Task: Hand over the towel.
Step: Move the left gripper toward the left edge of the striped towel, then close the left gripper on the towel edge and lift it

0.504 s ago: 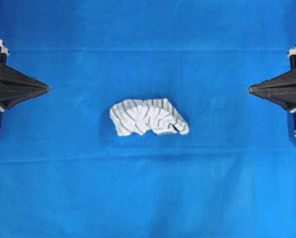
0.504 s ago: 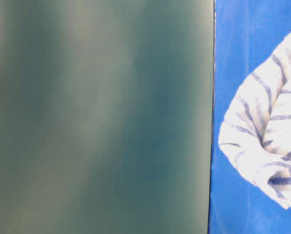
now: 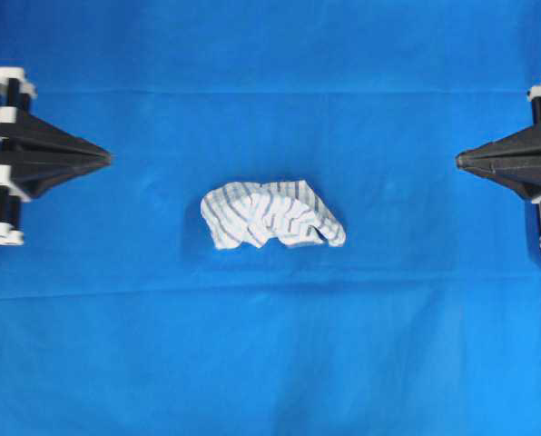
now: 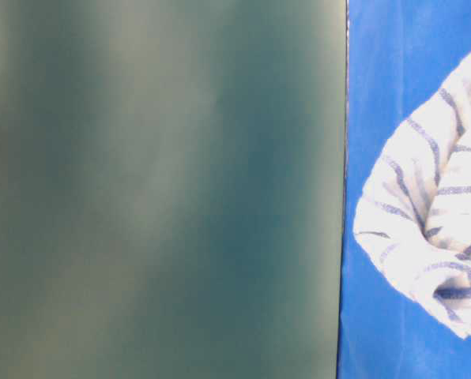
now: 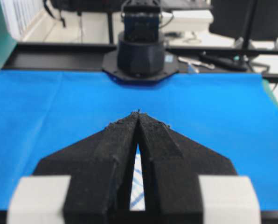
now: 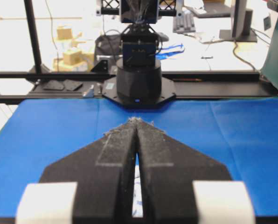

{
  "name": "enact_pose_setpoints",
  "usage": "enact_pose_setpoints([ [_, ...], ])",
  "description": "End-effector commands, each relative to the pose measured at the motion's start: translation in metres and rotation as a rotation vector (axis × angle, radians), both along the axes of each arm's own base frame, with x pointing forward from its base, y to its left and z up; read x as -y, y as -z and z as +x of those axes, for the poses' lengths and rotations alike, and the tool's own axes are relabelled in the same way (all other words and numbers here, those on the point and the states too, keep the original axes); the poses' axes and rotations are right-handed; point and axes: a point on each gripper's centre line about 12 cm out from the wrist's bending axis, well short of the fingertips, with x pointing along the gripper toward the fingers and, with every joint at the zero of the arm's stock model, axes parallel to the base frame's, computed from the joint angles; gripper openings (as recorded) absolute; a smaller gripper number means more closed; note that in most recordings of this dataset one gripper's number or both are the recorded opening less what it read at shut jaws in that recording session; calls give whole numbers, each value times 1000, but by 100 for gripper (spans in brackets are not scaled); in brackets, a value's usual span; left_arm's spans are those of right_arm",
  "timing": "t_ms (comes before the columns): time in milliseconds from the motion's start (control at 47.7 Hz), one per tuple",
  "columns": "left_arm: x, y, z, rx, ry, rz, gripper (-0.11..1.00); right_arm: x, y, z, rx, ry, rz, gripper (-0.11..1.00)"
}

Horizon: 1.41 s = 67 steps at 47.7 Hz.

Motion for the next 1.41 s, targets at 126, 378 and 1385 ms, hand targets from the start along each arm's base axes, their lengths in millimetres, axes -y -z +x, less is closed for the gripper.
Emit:
enact_pose_setpoints([
  [126,0,5,47,-95,1,-6,13,0,-7,2,11,1,6,0],
  [378,2,48,102,-432,5,-24,84,1,-4,3,-9,3,8,0],
  [1385,3,132,154,-753,18,21,7,1,6,8,-57,3,8,0],
])
